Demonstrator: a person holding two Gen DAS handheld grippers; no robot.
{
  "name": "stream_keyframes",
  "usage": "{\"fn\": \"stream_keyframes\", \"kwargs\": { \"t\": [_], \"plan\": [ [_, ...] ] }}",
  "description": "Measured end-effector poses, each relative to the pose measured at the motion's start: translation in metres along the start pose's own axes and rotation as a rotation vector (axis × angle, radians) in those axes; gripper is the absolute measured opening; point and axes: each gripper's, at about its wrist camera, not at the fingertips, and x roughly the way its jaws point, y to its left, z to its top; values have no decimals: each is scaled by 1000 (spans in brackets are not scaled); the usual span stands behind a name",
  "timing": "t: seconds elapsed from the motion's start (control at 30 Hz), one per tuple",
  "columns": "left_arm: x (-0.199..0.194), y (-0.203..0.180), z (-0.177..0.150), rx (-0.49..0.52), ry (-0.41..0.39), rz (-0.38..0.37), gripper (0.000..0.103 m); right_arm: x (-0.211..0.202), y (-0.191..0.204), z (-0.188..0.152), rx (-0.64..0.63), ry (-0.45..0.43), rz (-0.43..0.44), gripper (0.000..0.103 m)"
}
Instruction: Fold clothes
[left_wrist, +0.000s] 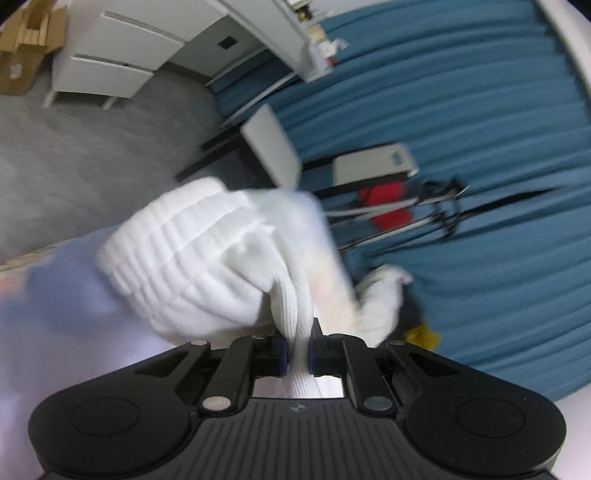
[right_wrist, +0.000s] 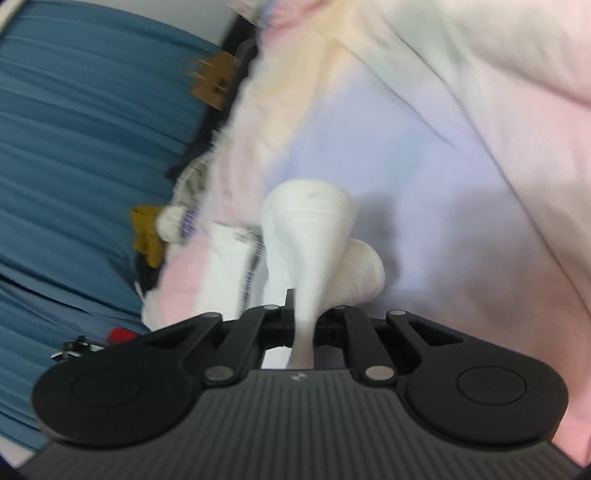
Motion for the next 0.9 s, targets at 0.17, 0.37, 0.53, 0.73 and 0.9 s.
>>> {"fn": "stream_keyframes", "kwargs": {
  "t": [0.17,0.37,0.53,0.73,0.9],
  "plan": [
    [-2,0,-5,94,45,49,16,7,-14,-1,36,30,16,8],
    [-11,2,-14,102,52,82,33,12,-20,2,41,52,67,10],
    [-42,-22,-29,255,-12,131,55,16,-25,6,53,78,114,12],
    [-67,-73,-67,492,-88,140,65,27,-18,9,-6,93,134,23],
    [-50,-119,-111,630,-28,91,65,41,-9,11,-70,113,155,27]
  ]
}}
